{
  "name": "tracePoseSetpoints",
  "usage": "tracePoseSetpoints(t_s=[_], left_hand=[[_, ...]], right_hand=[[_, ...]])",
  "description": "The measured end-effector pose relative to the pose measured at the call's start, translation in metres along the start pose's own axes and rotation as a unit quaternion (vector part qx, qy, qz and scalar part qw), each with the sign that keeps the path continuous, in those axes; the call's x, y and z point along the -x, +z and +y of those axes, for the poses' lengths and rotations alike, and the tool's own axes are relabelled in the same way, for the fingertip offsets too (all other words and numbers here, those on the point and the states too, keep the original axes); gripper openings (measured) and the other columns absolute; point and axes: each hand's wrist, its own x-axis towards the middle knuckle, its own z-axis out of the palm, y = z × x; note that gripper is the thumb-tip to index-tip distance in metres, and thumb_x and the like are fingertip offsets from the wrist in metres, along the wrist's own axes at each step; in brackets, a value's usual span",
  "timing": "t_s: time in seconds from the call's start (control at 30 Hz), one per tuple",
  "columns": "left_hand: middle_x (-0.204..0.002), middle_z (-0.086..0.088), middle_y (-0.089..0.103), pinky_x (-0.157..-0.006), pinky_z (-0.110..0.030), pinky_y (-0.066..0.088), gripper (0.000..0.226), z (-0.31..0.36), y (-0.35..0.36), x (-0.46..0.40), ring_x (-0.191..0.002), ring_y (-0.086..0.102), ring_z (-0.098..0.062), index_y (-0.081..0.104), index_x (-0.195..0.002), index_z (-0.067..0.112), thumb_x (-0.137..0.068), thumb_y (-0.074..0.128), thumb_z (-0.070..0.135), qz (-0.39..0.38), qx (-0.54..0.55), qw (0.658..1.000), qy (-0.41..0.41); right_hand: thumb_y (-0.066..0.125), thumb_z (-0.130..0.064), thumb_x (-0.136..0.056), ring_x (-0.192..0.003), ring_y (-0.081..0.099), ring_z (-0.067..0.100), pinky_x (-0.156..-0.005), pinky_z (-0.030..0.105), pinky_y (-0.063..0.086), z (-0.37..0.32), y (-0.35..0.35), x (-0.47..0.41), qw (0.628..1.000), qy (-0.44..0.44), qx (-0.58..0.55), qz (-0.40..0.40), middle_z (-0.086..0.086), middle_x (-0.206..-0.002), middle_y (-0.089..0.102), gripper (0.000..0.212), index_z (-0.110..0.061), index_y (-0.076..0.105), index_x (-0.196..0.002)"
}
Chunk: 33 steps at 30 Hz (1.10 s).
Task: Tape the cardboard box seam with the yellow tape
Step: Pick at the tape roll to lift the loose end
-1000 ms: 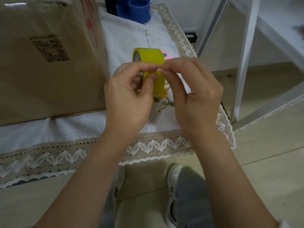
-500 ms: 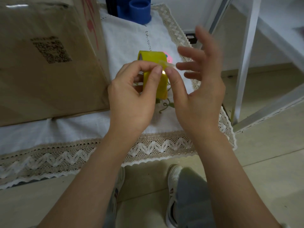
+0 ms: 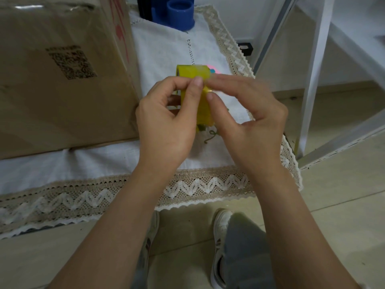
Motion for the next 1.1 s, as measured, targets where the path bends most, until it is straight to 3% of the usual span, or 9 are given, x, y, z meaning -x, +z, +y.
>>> tracePoseSetpoints(t_s=[0.13,0.3,0.47,0.63,0.77,0.87,0.93,1.03,1.1], left_hand=[[-0.083,0.006,0.065,-0.063,-0.014,0.043,0.011,0.0022,0.0001,0.0016,-0.068,0.057,0.002,0.068,-0.085,0.028,-0.096,0.065,0.027,-0.003,-0.012,1.000,-0.004],[-0.092,-0.002,0.073,-0.069,-0.018,0.045,0.019,0.0028,0.0002,0.0021,-0.075,0.061,-0.003,0.073,-0.091,0.018,-0.099,0.058,0.029,-0.010,-0.024,1.000,-0.002],[-0.093,0.001,0.073,-0.069,-0.009,0.042,0.024,0.0074,0.0005,0.0039,-0.077,0.060,0.002,0.071,-0.089,0.024,-0.102,0.052,0.025,-0.011,-0.035,0.999,0.002],[-0.091,0.005,0.070,-0.067,-0.009,0.040,0.026,0.0088,0.0022,0.0055,-0.075,0.057,0.003,0.071,-0.087,0.026,-0.101,0.049,0.026,-0.015,-0.035,0.999,-0.002],[-0.096,0.000,0.072,-0.071,-0.010,0.043,0.026,0.0096,0.0018,0.0047,-0.080,0.060,0.000,0.073,-0.088,0.024,-0.096,0.049,0.022,-0.013,-0.022,1.000,-0.008],[-0.086,0.002,0.068,-0.063,-0.006,0.040,0.021,0.0099,0.0015,0.0056,-0.067,0.056,0.004,0.073,-0.090,0.023,-0.093,0.053,0.016,-0.020,-0.020,1.000,-0.009],[-0.083,0.001,0.065,-0.059,-0.010,0.042,0.019,0.0087,0.0008,0.0057,-0.063,0.055,0.001,0.072,-0.093,0.026,-0.088,0.059,0.014,-0.026,-0.017,0.999,-0.012],[-0.095,-0.007,0.071,-0.063,-0.033,0.057,0.026,0.0076,-0.0006,0.0064,-0.073,0.067,-0.017,0.069,-0.092,0.037,-0.082,0.062,0.015,-0.030,-0.015,0.999,-0.001],[-0.094,-0.006,0.072,-0.063,-0.034,0.058,0.028,0.0085,-0.0015,0.0066,-0.073,0.068,-0.017,0.068,-0.095,0.038,-0.083,0.063,0.014,-0.033,-0.013,0.999,0.002]], right_hand=[[0.073,-0.006,-0.090,-0.106,0.069,0.020,-0.094,0.037,0.054,-0.0014,0.0007,-0.0006,1.000,0.014,-0.006,0.010,0.005,-0.107,0.075,0.021,-0.007,0.074,-0.111],[0.077,-0.009,-0.089,-0.105,0.069,0.018,-0.094,0.031,0.054,0.0007,0.0011,-0.0023,1.000,0.018,0.005,0.017,0.006,-0.108,0.074,0.025,-0.007,0.073,-0.113],[0.079,-0.007,-0.085,-0.102,0.070,0.019,-0.093,0.038,0.055,0.0024,0.0005,-0.0031,0.999,0.039,-0.022,0.028,0.008,-0.104,0.075,0.025,-0.005,0.075,-0.110],[0.081,-0.007,-0.084,-0.096,0.070,0.015,-0.088,0.026,0.053,0.0032,-0.0019,-0.0046,0.999,0.037,-0.018,0.030,0.006,-0.098,0.076,0.023,-0.006,0.076,-0.106],[0.080,-0.006,-0.085,-0.094,0.071,0.018,-0.088,0.031,0.056,0.0042,-0.0028,-0.0042,0.999,0.033,-0.025,0.032,0.005,-0.095,0.076,0.018,-0.006,0.077,-0.103],[0.079,-0.006,-0.085,-0.091,0.071,0.020,-0.085,0.034,0.056,0.0046,-0.0031,-0.0038,0.999,0.021,-0.020,0.033,0.006,-0.093,0.076,0.015,-0.007,0.077,-0.100],[0.079,-0.006,-0.085,-0.089,0.071,0.023,-0.083,0.035,0.055,0.0050,-0.0030,-0.0034,0.999,0.007,-0.008,0.032,0.007,-0.093,0.076,0.014,-0.007,0.077,-0.099],[0.079,-0.005,-0.086,-0.087,0.070,0.024,-0.081,0.037,0.055,0.0055,-0.0029,-0.0034,1.000,-0.011,0.007,0.027,0.006,-0.091,0.075,0.013,-0.009,0.078,-0.098],[0.079,-0.006,-0.087,-0.087,0.070,0.023,-0.080,0.037,0.055,0.0053,-0.0029,-0.0033,0.999,-0.019,0.017,0.025,0.005,-0.091,0.075,0.011,-0.009,0.078,-0.097]])
